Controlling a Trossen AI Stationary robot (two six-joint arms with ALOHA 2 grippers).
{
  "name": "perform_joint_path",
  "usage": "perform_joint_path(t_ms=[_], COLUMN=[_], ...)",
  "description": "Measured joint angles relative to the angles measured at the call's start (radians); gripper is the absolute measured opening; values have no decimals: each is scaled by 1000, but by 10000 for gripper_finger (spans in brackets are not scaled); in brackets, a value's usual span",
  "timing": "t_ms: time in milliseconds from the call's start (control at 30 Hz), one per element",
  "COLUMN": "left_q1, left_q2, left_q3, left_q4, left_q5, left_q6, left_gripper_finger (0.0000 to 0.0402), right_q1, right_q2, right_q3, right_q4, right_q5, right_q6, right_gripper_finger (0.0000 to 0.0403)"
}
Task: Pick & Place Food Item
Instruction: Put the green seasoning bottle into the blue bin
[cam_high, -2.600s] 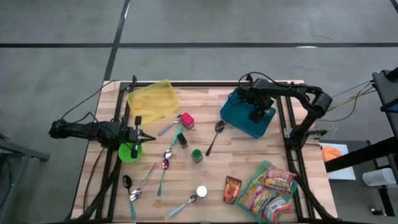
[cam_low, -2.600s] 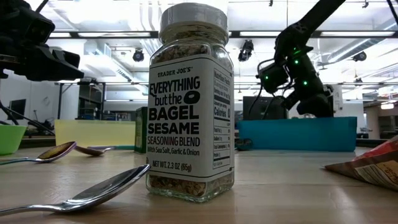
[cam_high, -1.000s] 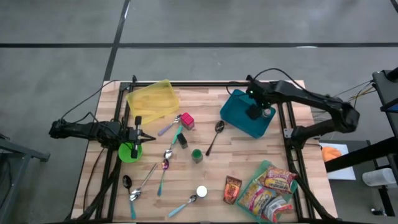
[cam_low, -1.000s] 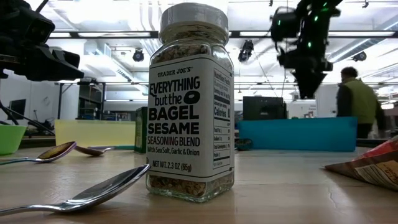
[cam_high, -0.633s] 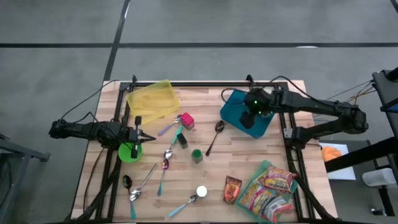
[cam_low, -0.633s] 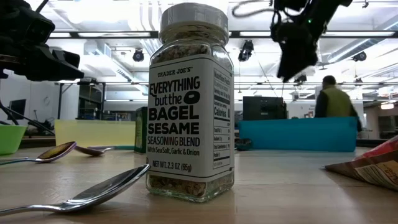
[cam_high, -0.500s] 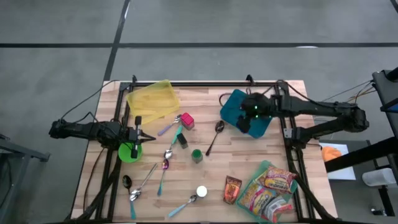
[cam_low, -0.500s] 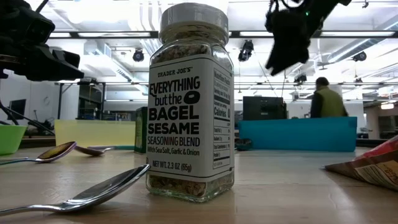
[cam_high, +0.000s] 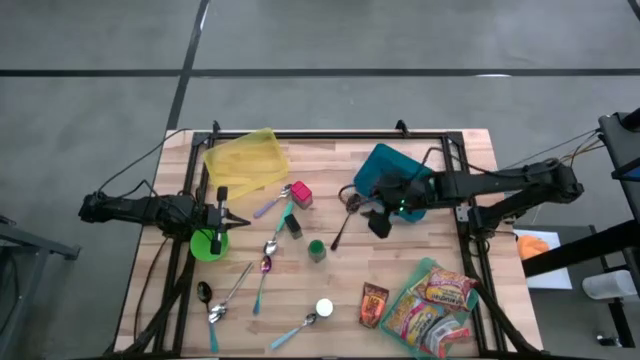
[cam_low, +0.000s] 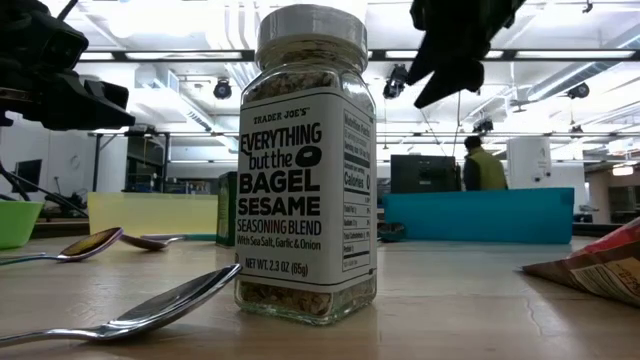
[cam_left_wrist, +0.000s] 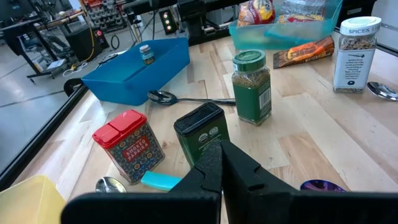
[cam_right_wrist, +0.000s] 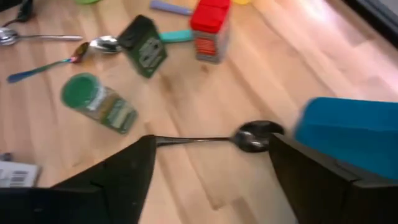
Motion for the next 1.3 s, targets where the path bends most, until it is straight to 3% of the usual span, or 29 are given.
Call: perform_joint_path(t_ms=[200,667,1067,1300], left_q1=[0,0,0,0], left_q2=[0,0,0,0], left_q3=[0,0,0,0], left_q4=[0,0,0,0], left_q5=[0,0,0,0], left_q6=[0,0,0,0], left_gripper_finger=[0,0,0,0], right_q1=[89,231,264,263], right_q2=[129,442,480,490], right_q3=[91,383,201,79], right_q4=[13,61,477,708], right_q5=[12,156,221,335], right_q6=[38,-98,-192,-189], right_gripper_finger=[357,359,359,359])
